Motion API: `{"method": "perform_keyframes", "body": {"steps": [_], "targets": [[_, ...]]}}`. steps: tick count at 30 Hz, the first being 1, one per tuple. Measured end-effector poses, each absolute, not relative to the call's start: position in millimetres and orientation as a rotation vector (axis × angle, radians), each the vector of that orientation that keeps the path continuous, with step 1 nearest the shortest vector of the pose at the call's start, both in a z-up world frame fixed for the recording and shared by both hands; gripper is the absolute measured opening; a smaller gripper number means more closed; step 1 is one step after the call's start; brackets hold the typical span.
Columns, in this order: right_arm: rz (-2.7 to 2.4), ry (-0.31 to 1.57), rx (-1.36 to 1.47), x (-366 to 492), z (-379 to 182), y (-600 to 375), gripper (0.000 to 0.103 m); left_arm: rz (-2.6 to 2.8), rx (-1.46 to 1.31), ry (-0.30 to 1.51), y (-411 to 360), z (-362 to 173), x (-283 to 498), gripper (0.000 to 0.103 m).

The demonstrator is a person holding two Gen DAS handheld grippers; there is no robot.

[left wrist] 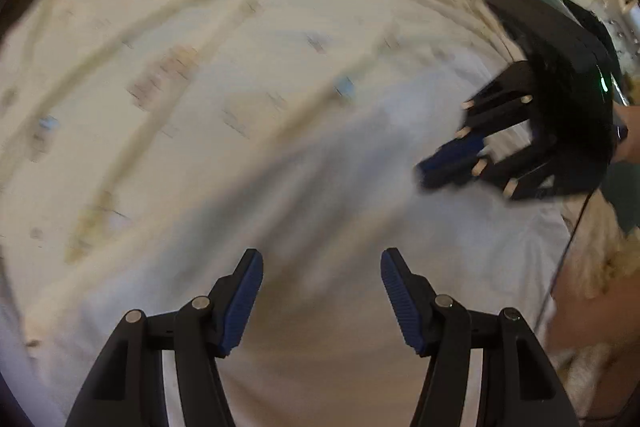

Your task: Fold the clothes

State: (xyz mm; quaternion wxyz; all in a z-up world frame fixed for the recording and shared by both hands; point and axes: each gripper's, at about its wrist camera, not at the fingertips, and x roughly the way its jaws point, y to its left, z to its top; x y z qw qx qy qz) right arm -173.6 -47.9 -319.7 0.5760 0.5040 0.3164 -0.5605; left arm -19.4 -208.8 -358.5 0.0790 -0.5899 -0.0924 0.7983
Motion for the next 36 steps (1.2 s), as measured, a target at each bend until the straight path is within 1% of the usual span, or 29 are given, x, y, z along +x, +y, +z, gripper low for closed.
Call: {"method": "perform_keyframes", "body": {"steps": [2,3,4,7,9,10,13,14,18,19,21,23,25,26,27,29,31,32,36], "targets": [[-1.24,0.907,1.108,-146,-333,-45,0.009,2.313,-1.841,-0.133,-199,-375,-8,0.063],[-1.234,0.959,1.082,-139,-338,-37,0.009,2.272,-1.879,-0.108,-198,-384,2,0.063],[-1.24,0.966,1.089,-140,-341,-24,0.008,2.23,-1.916,-0.104,-199,-393,14,0.063],[-1.27,0.92,1.179,-155,-347,26,0.008,2.184,-1.916,-0.115,-208,-397,50,0.063],[-1.288,0.851,1.249,-167,-347,67,0.008,2.15,-1.937,-0.208,-225,-396,71,0.063],[-1.301,0.82,1.283,-173,-346,87,0.006,2.143,-1.957,-0.251,-233,-396,80,0.063],[-1.331,0.825,1.318,-176,-336,119,0.005,2.145,-2.028,-0.333,-251,-395,110,0.063],[-1.337,0.811,1.317,-174,-330,121,0.007,2.165,-2.015,-0.351,-254,-391,118,0.063],[-1.361,0.754,1.312,-165,-304,130,0.011,2.272,-1.818,-0.609,-255,-361,137,0.063],[-1.339,0.709,1.303,-156,-298,127,0.011,2.29,-1.756,-0.652,-250,-354,139,0.063],[-1.282,0.691,1.274,-134,-296,120,0.011,2.275,-1.732,-0.648,-233,-356,141,0.063],[-1.214,0.757,1.255,-109,-307,116,0.011,2.19,-1.868,-0.54,-212,-382,124,0.063],[-1.16,0.876,1.274,-92,-331,126,0.011,2.131,-1.981,-0.434,-202,-411,124,0.061],[-1.149,0.922,1.291,-90,-342,134,0.008,2.149,-1.974,-0.403,-199,-415,128,0.061],[-1.15,0.919,1.313,-92,-348,145,0.008,2.161,-1.963,-0.39,-198,-415,131,0.061],[-1.175,0.814,1.435,-111,-351,169,0.007,2.098,-1.994,-0.493,-208,-417,134,0.061],[-1.2,0.73,1.535,-127,-354,192,0.007,2.007,-2.026,-0.659,-226,-422,142,0.061],[-1.215,0.724,1.552,-131,-355,203,0.003,1.987,-2.036,-0.685,-230,-423,146,0.061],[-1.276,0.686,1.607,-139,-353,229,0.003,2.022,-2.041,-0.629,-219,-412,141,0.059]]}}
